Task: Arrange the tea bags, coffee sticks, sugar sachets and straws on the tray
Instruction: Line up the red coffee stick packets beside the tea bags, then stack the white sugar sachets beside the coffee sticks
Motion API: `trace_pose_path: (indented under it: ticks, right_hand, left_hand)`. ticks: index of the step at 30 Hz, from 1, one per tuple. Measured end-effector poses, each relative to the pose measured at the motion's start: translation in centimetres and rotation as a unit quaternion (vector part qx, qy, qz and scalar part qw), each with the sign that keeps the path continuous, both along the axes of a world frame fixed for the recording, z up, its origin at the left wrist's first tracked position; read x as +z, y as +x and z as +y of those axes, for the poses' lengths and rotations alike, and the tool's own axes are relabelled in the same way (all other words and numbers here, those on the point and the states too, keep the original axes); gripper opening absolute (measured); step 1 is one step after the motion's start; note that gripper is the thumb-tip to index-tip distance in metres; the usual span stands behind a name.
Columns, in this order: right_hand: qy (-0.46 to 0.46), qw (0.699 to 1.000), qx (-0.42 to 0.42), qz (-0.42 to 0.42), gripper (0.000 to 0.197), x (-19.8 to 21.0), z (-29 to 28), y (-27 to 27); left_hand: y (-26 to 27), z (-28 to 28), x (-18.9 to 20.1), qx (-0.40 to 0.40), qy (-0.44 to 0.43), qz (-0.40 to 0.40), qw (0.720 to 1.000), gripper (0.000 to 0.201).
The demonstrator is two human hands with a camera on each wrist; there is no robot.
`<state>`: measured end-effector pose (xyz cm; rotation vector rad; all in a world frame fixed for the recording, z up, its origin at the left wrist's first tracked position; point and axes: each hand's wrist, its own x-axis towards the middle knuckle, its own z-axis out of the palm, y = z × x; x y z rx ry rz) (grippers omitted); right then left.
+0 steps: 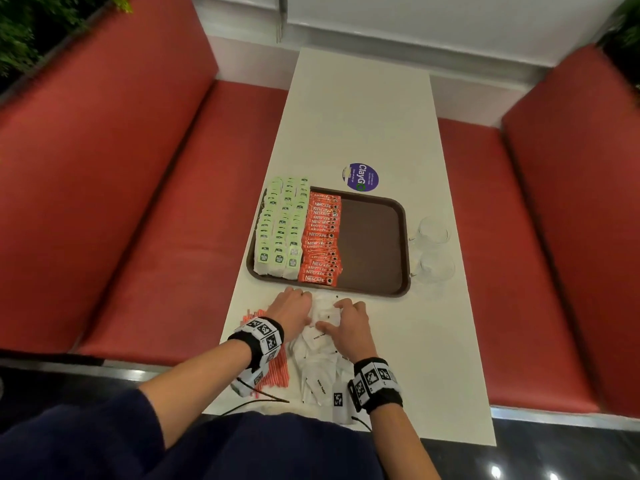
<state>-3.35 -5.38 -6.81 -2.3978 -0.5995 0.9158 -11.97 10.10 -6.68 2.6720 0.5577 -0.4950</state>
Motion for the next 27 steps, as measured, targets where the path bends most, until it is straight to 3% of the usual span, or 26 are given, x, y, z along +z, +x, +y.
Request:
trace_pose_path:
  ticks: [5,10,17,20,24,27]
  right_hand:
    - [0.067,0.997,0.0,-0.04,0.048,-0.7,0.0,0.5]
    - [0.155,0.987,0.026,-0.032,0.053,0.2,-0.5,0.4]
    - [0.194,0.976,0.036,-0.095,0.038,2.7,-2.0,1.1]
    - [0.204,0.977,0.04,-0.055,0.025,4.9,-3.1,1.2]
    - [0.253,0.967,0.018,-0.018,0.019,6.6,-3.9,1.2]
    - [0.282,0.959,-0.005,-0.003,0.02,6.5,-4.3,1.6]
  left_hand:
    - [-0.1,0.3,-0.9,-0.004,-0.049,-0.049,0.998,0.04]
    - [-1.1,0.9,-0.7,-0.009,-0.083,-0.122,0.989,0.015]
    - [-1.4,1.7,1.6,-0.034,-0.15,-0.219,0.963,0.033]
    - [-1.9,1.6,2.6,-0.029,-0.187,-0.215,0.958,0.038]
    - [-2.3,1.0,4.2,0.034,-0.359,-0.221,0.906,0.014]
    - [-2.3,-0.2,4.7,0.084,-0.402,-0.235,0.881,0.02]
